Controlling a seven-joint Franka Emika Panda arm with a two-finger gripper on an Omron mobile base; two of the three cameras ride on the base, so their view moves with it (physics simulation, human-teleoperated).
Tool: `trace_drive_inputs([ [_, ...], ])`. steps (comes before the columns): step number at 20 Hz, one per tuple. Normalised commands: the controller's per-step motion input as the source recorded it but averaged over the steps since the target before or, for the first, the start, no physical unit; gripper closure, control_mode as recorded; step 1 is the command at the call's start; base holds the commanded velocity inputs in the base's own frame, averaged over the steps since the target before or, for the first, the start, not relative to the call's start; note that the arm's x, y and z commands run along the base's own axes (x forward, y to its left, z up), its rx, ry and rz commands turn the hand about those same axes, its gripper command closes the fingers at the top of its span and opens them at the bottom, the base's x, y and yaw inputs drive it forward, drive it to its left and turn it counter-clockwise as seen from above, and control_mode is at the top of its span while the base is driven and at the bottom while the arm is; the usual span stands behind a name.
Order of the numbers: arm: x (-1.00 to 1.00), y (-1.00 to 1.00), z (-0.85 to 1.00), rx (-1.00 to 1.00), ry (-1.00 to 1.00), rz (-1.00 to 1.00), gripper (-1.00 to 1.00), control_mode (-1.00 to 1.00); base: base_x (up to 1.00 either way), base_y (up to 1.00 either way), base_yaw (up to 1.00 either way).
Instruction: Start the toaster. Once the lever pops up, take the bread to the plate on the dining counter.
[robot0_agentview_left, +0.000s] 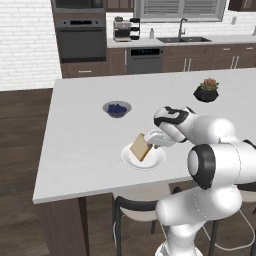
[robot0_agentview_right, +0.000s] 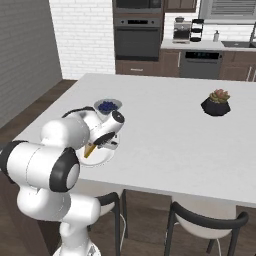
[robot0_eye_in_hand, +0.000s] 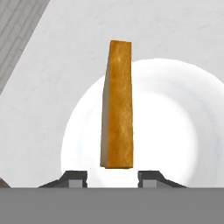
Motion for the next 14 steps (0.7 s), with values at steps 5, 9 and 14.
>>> trace_drive_inputs([
  [5, 0.0, 0.0, 0.01, 0.0, 0.0, 0.0, -1.0, -1.0, 0.0, 0.0, 0.0],
  [9, -0.04, 0.0, 0.24, 0.0, -0.02, 0.0, -1.0, -1.0, 0.0, 0.0, 0.0],
  [14, -0.15, 0.0, 0.49, 0.0, -0.01, 0.0, -1.0, -1.0, 0.0, 0.0, 0.0],
])
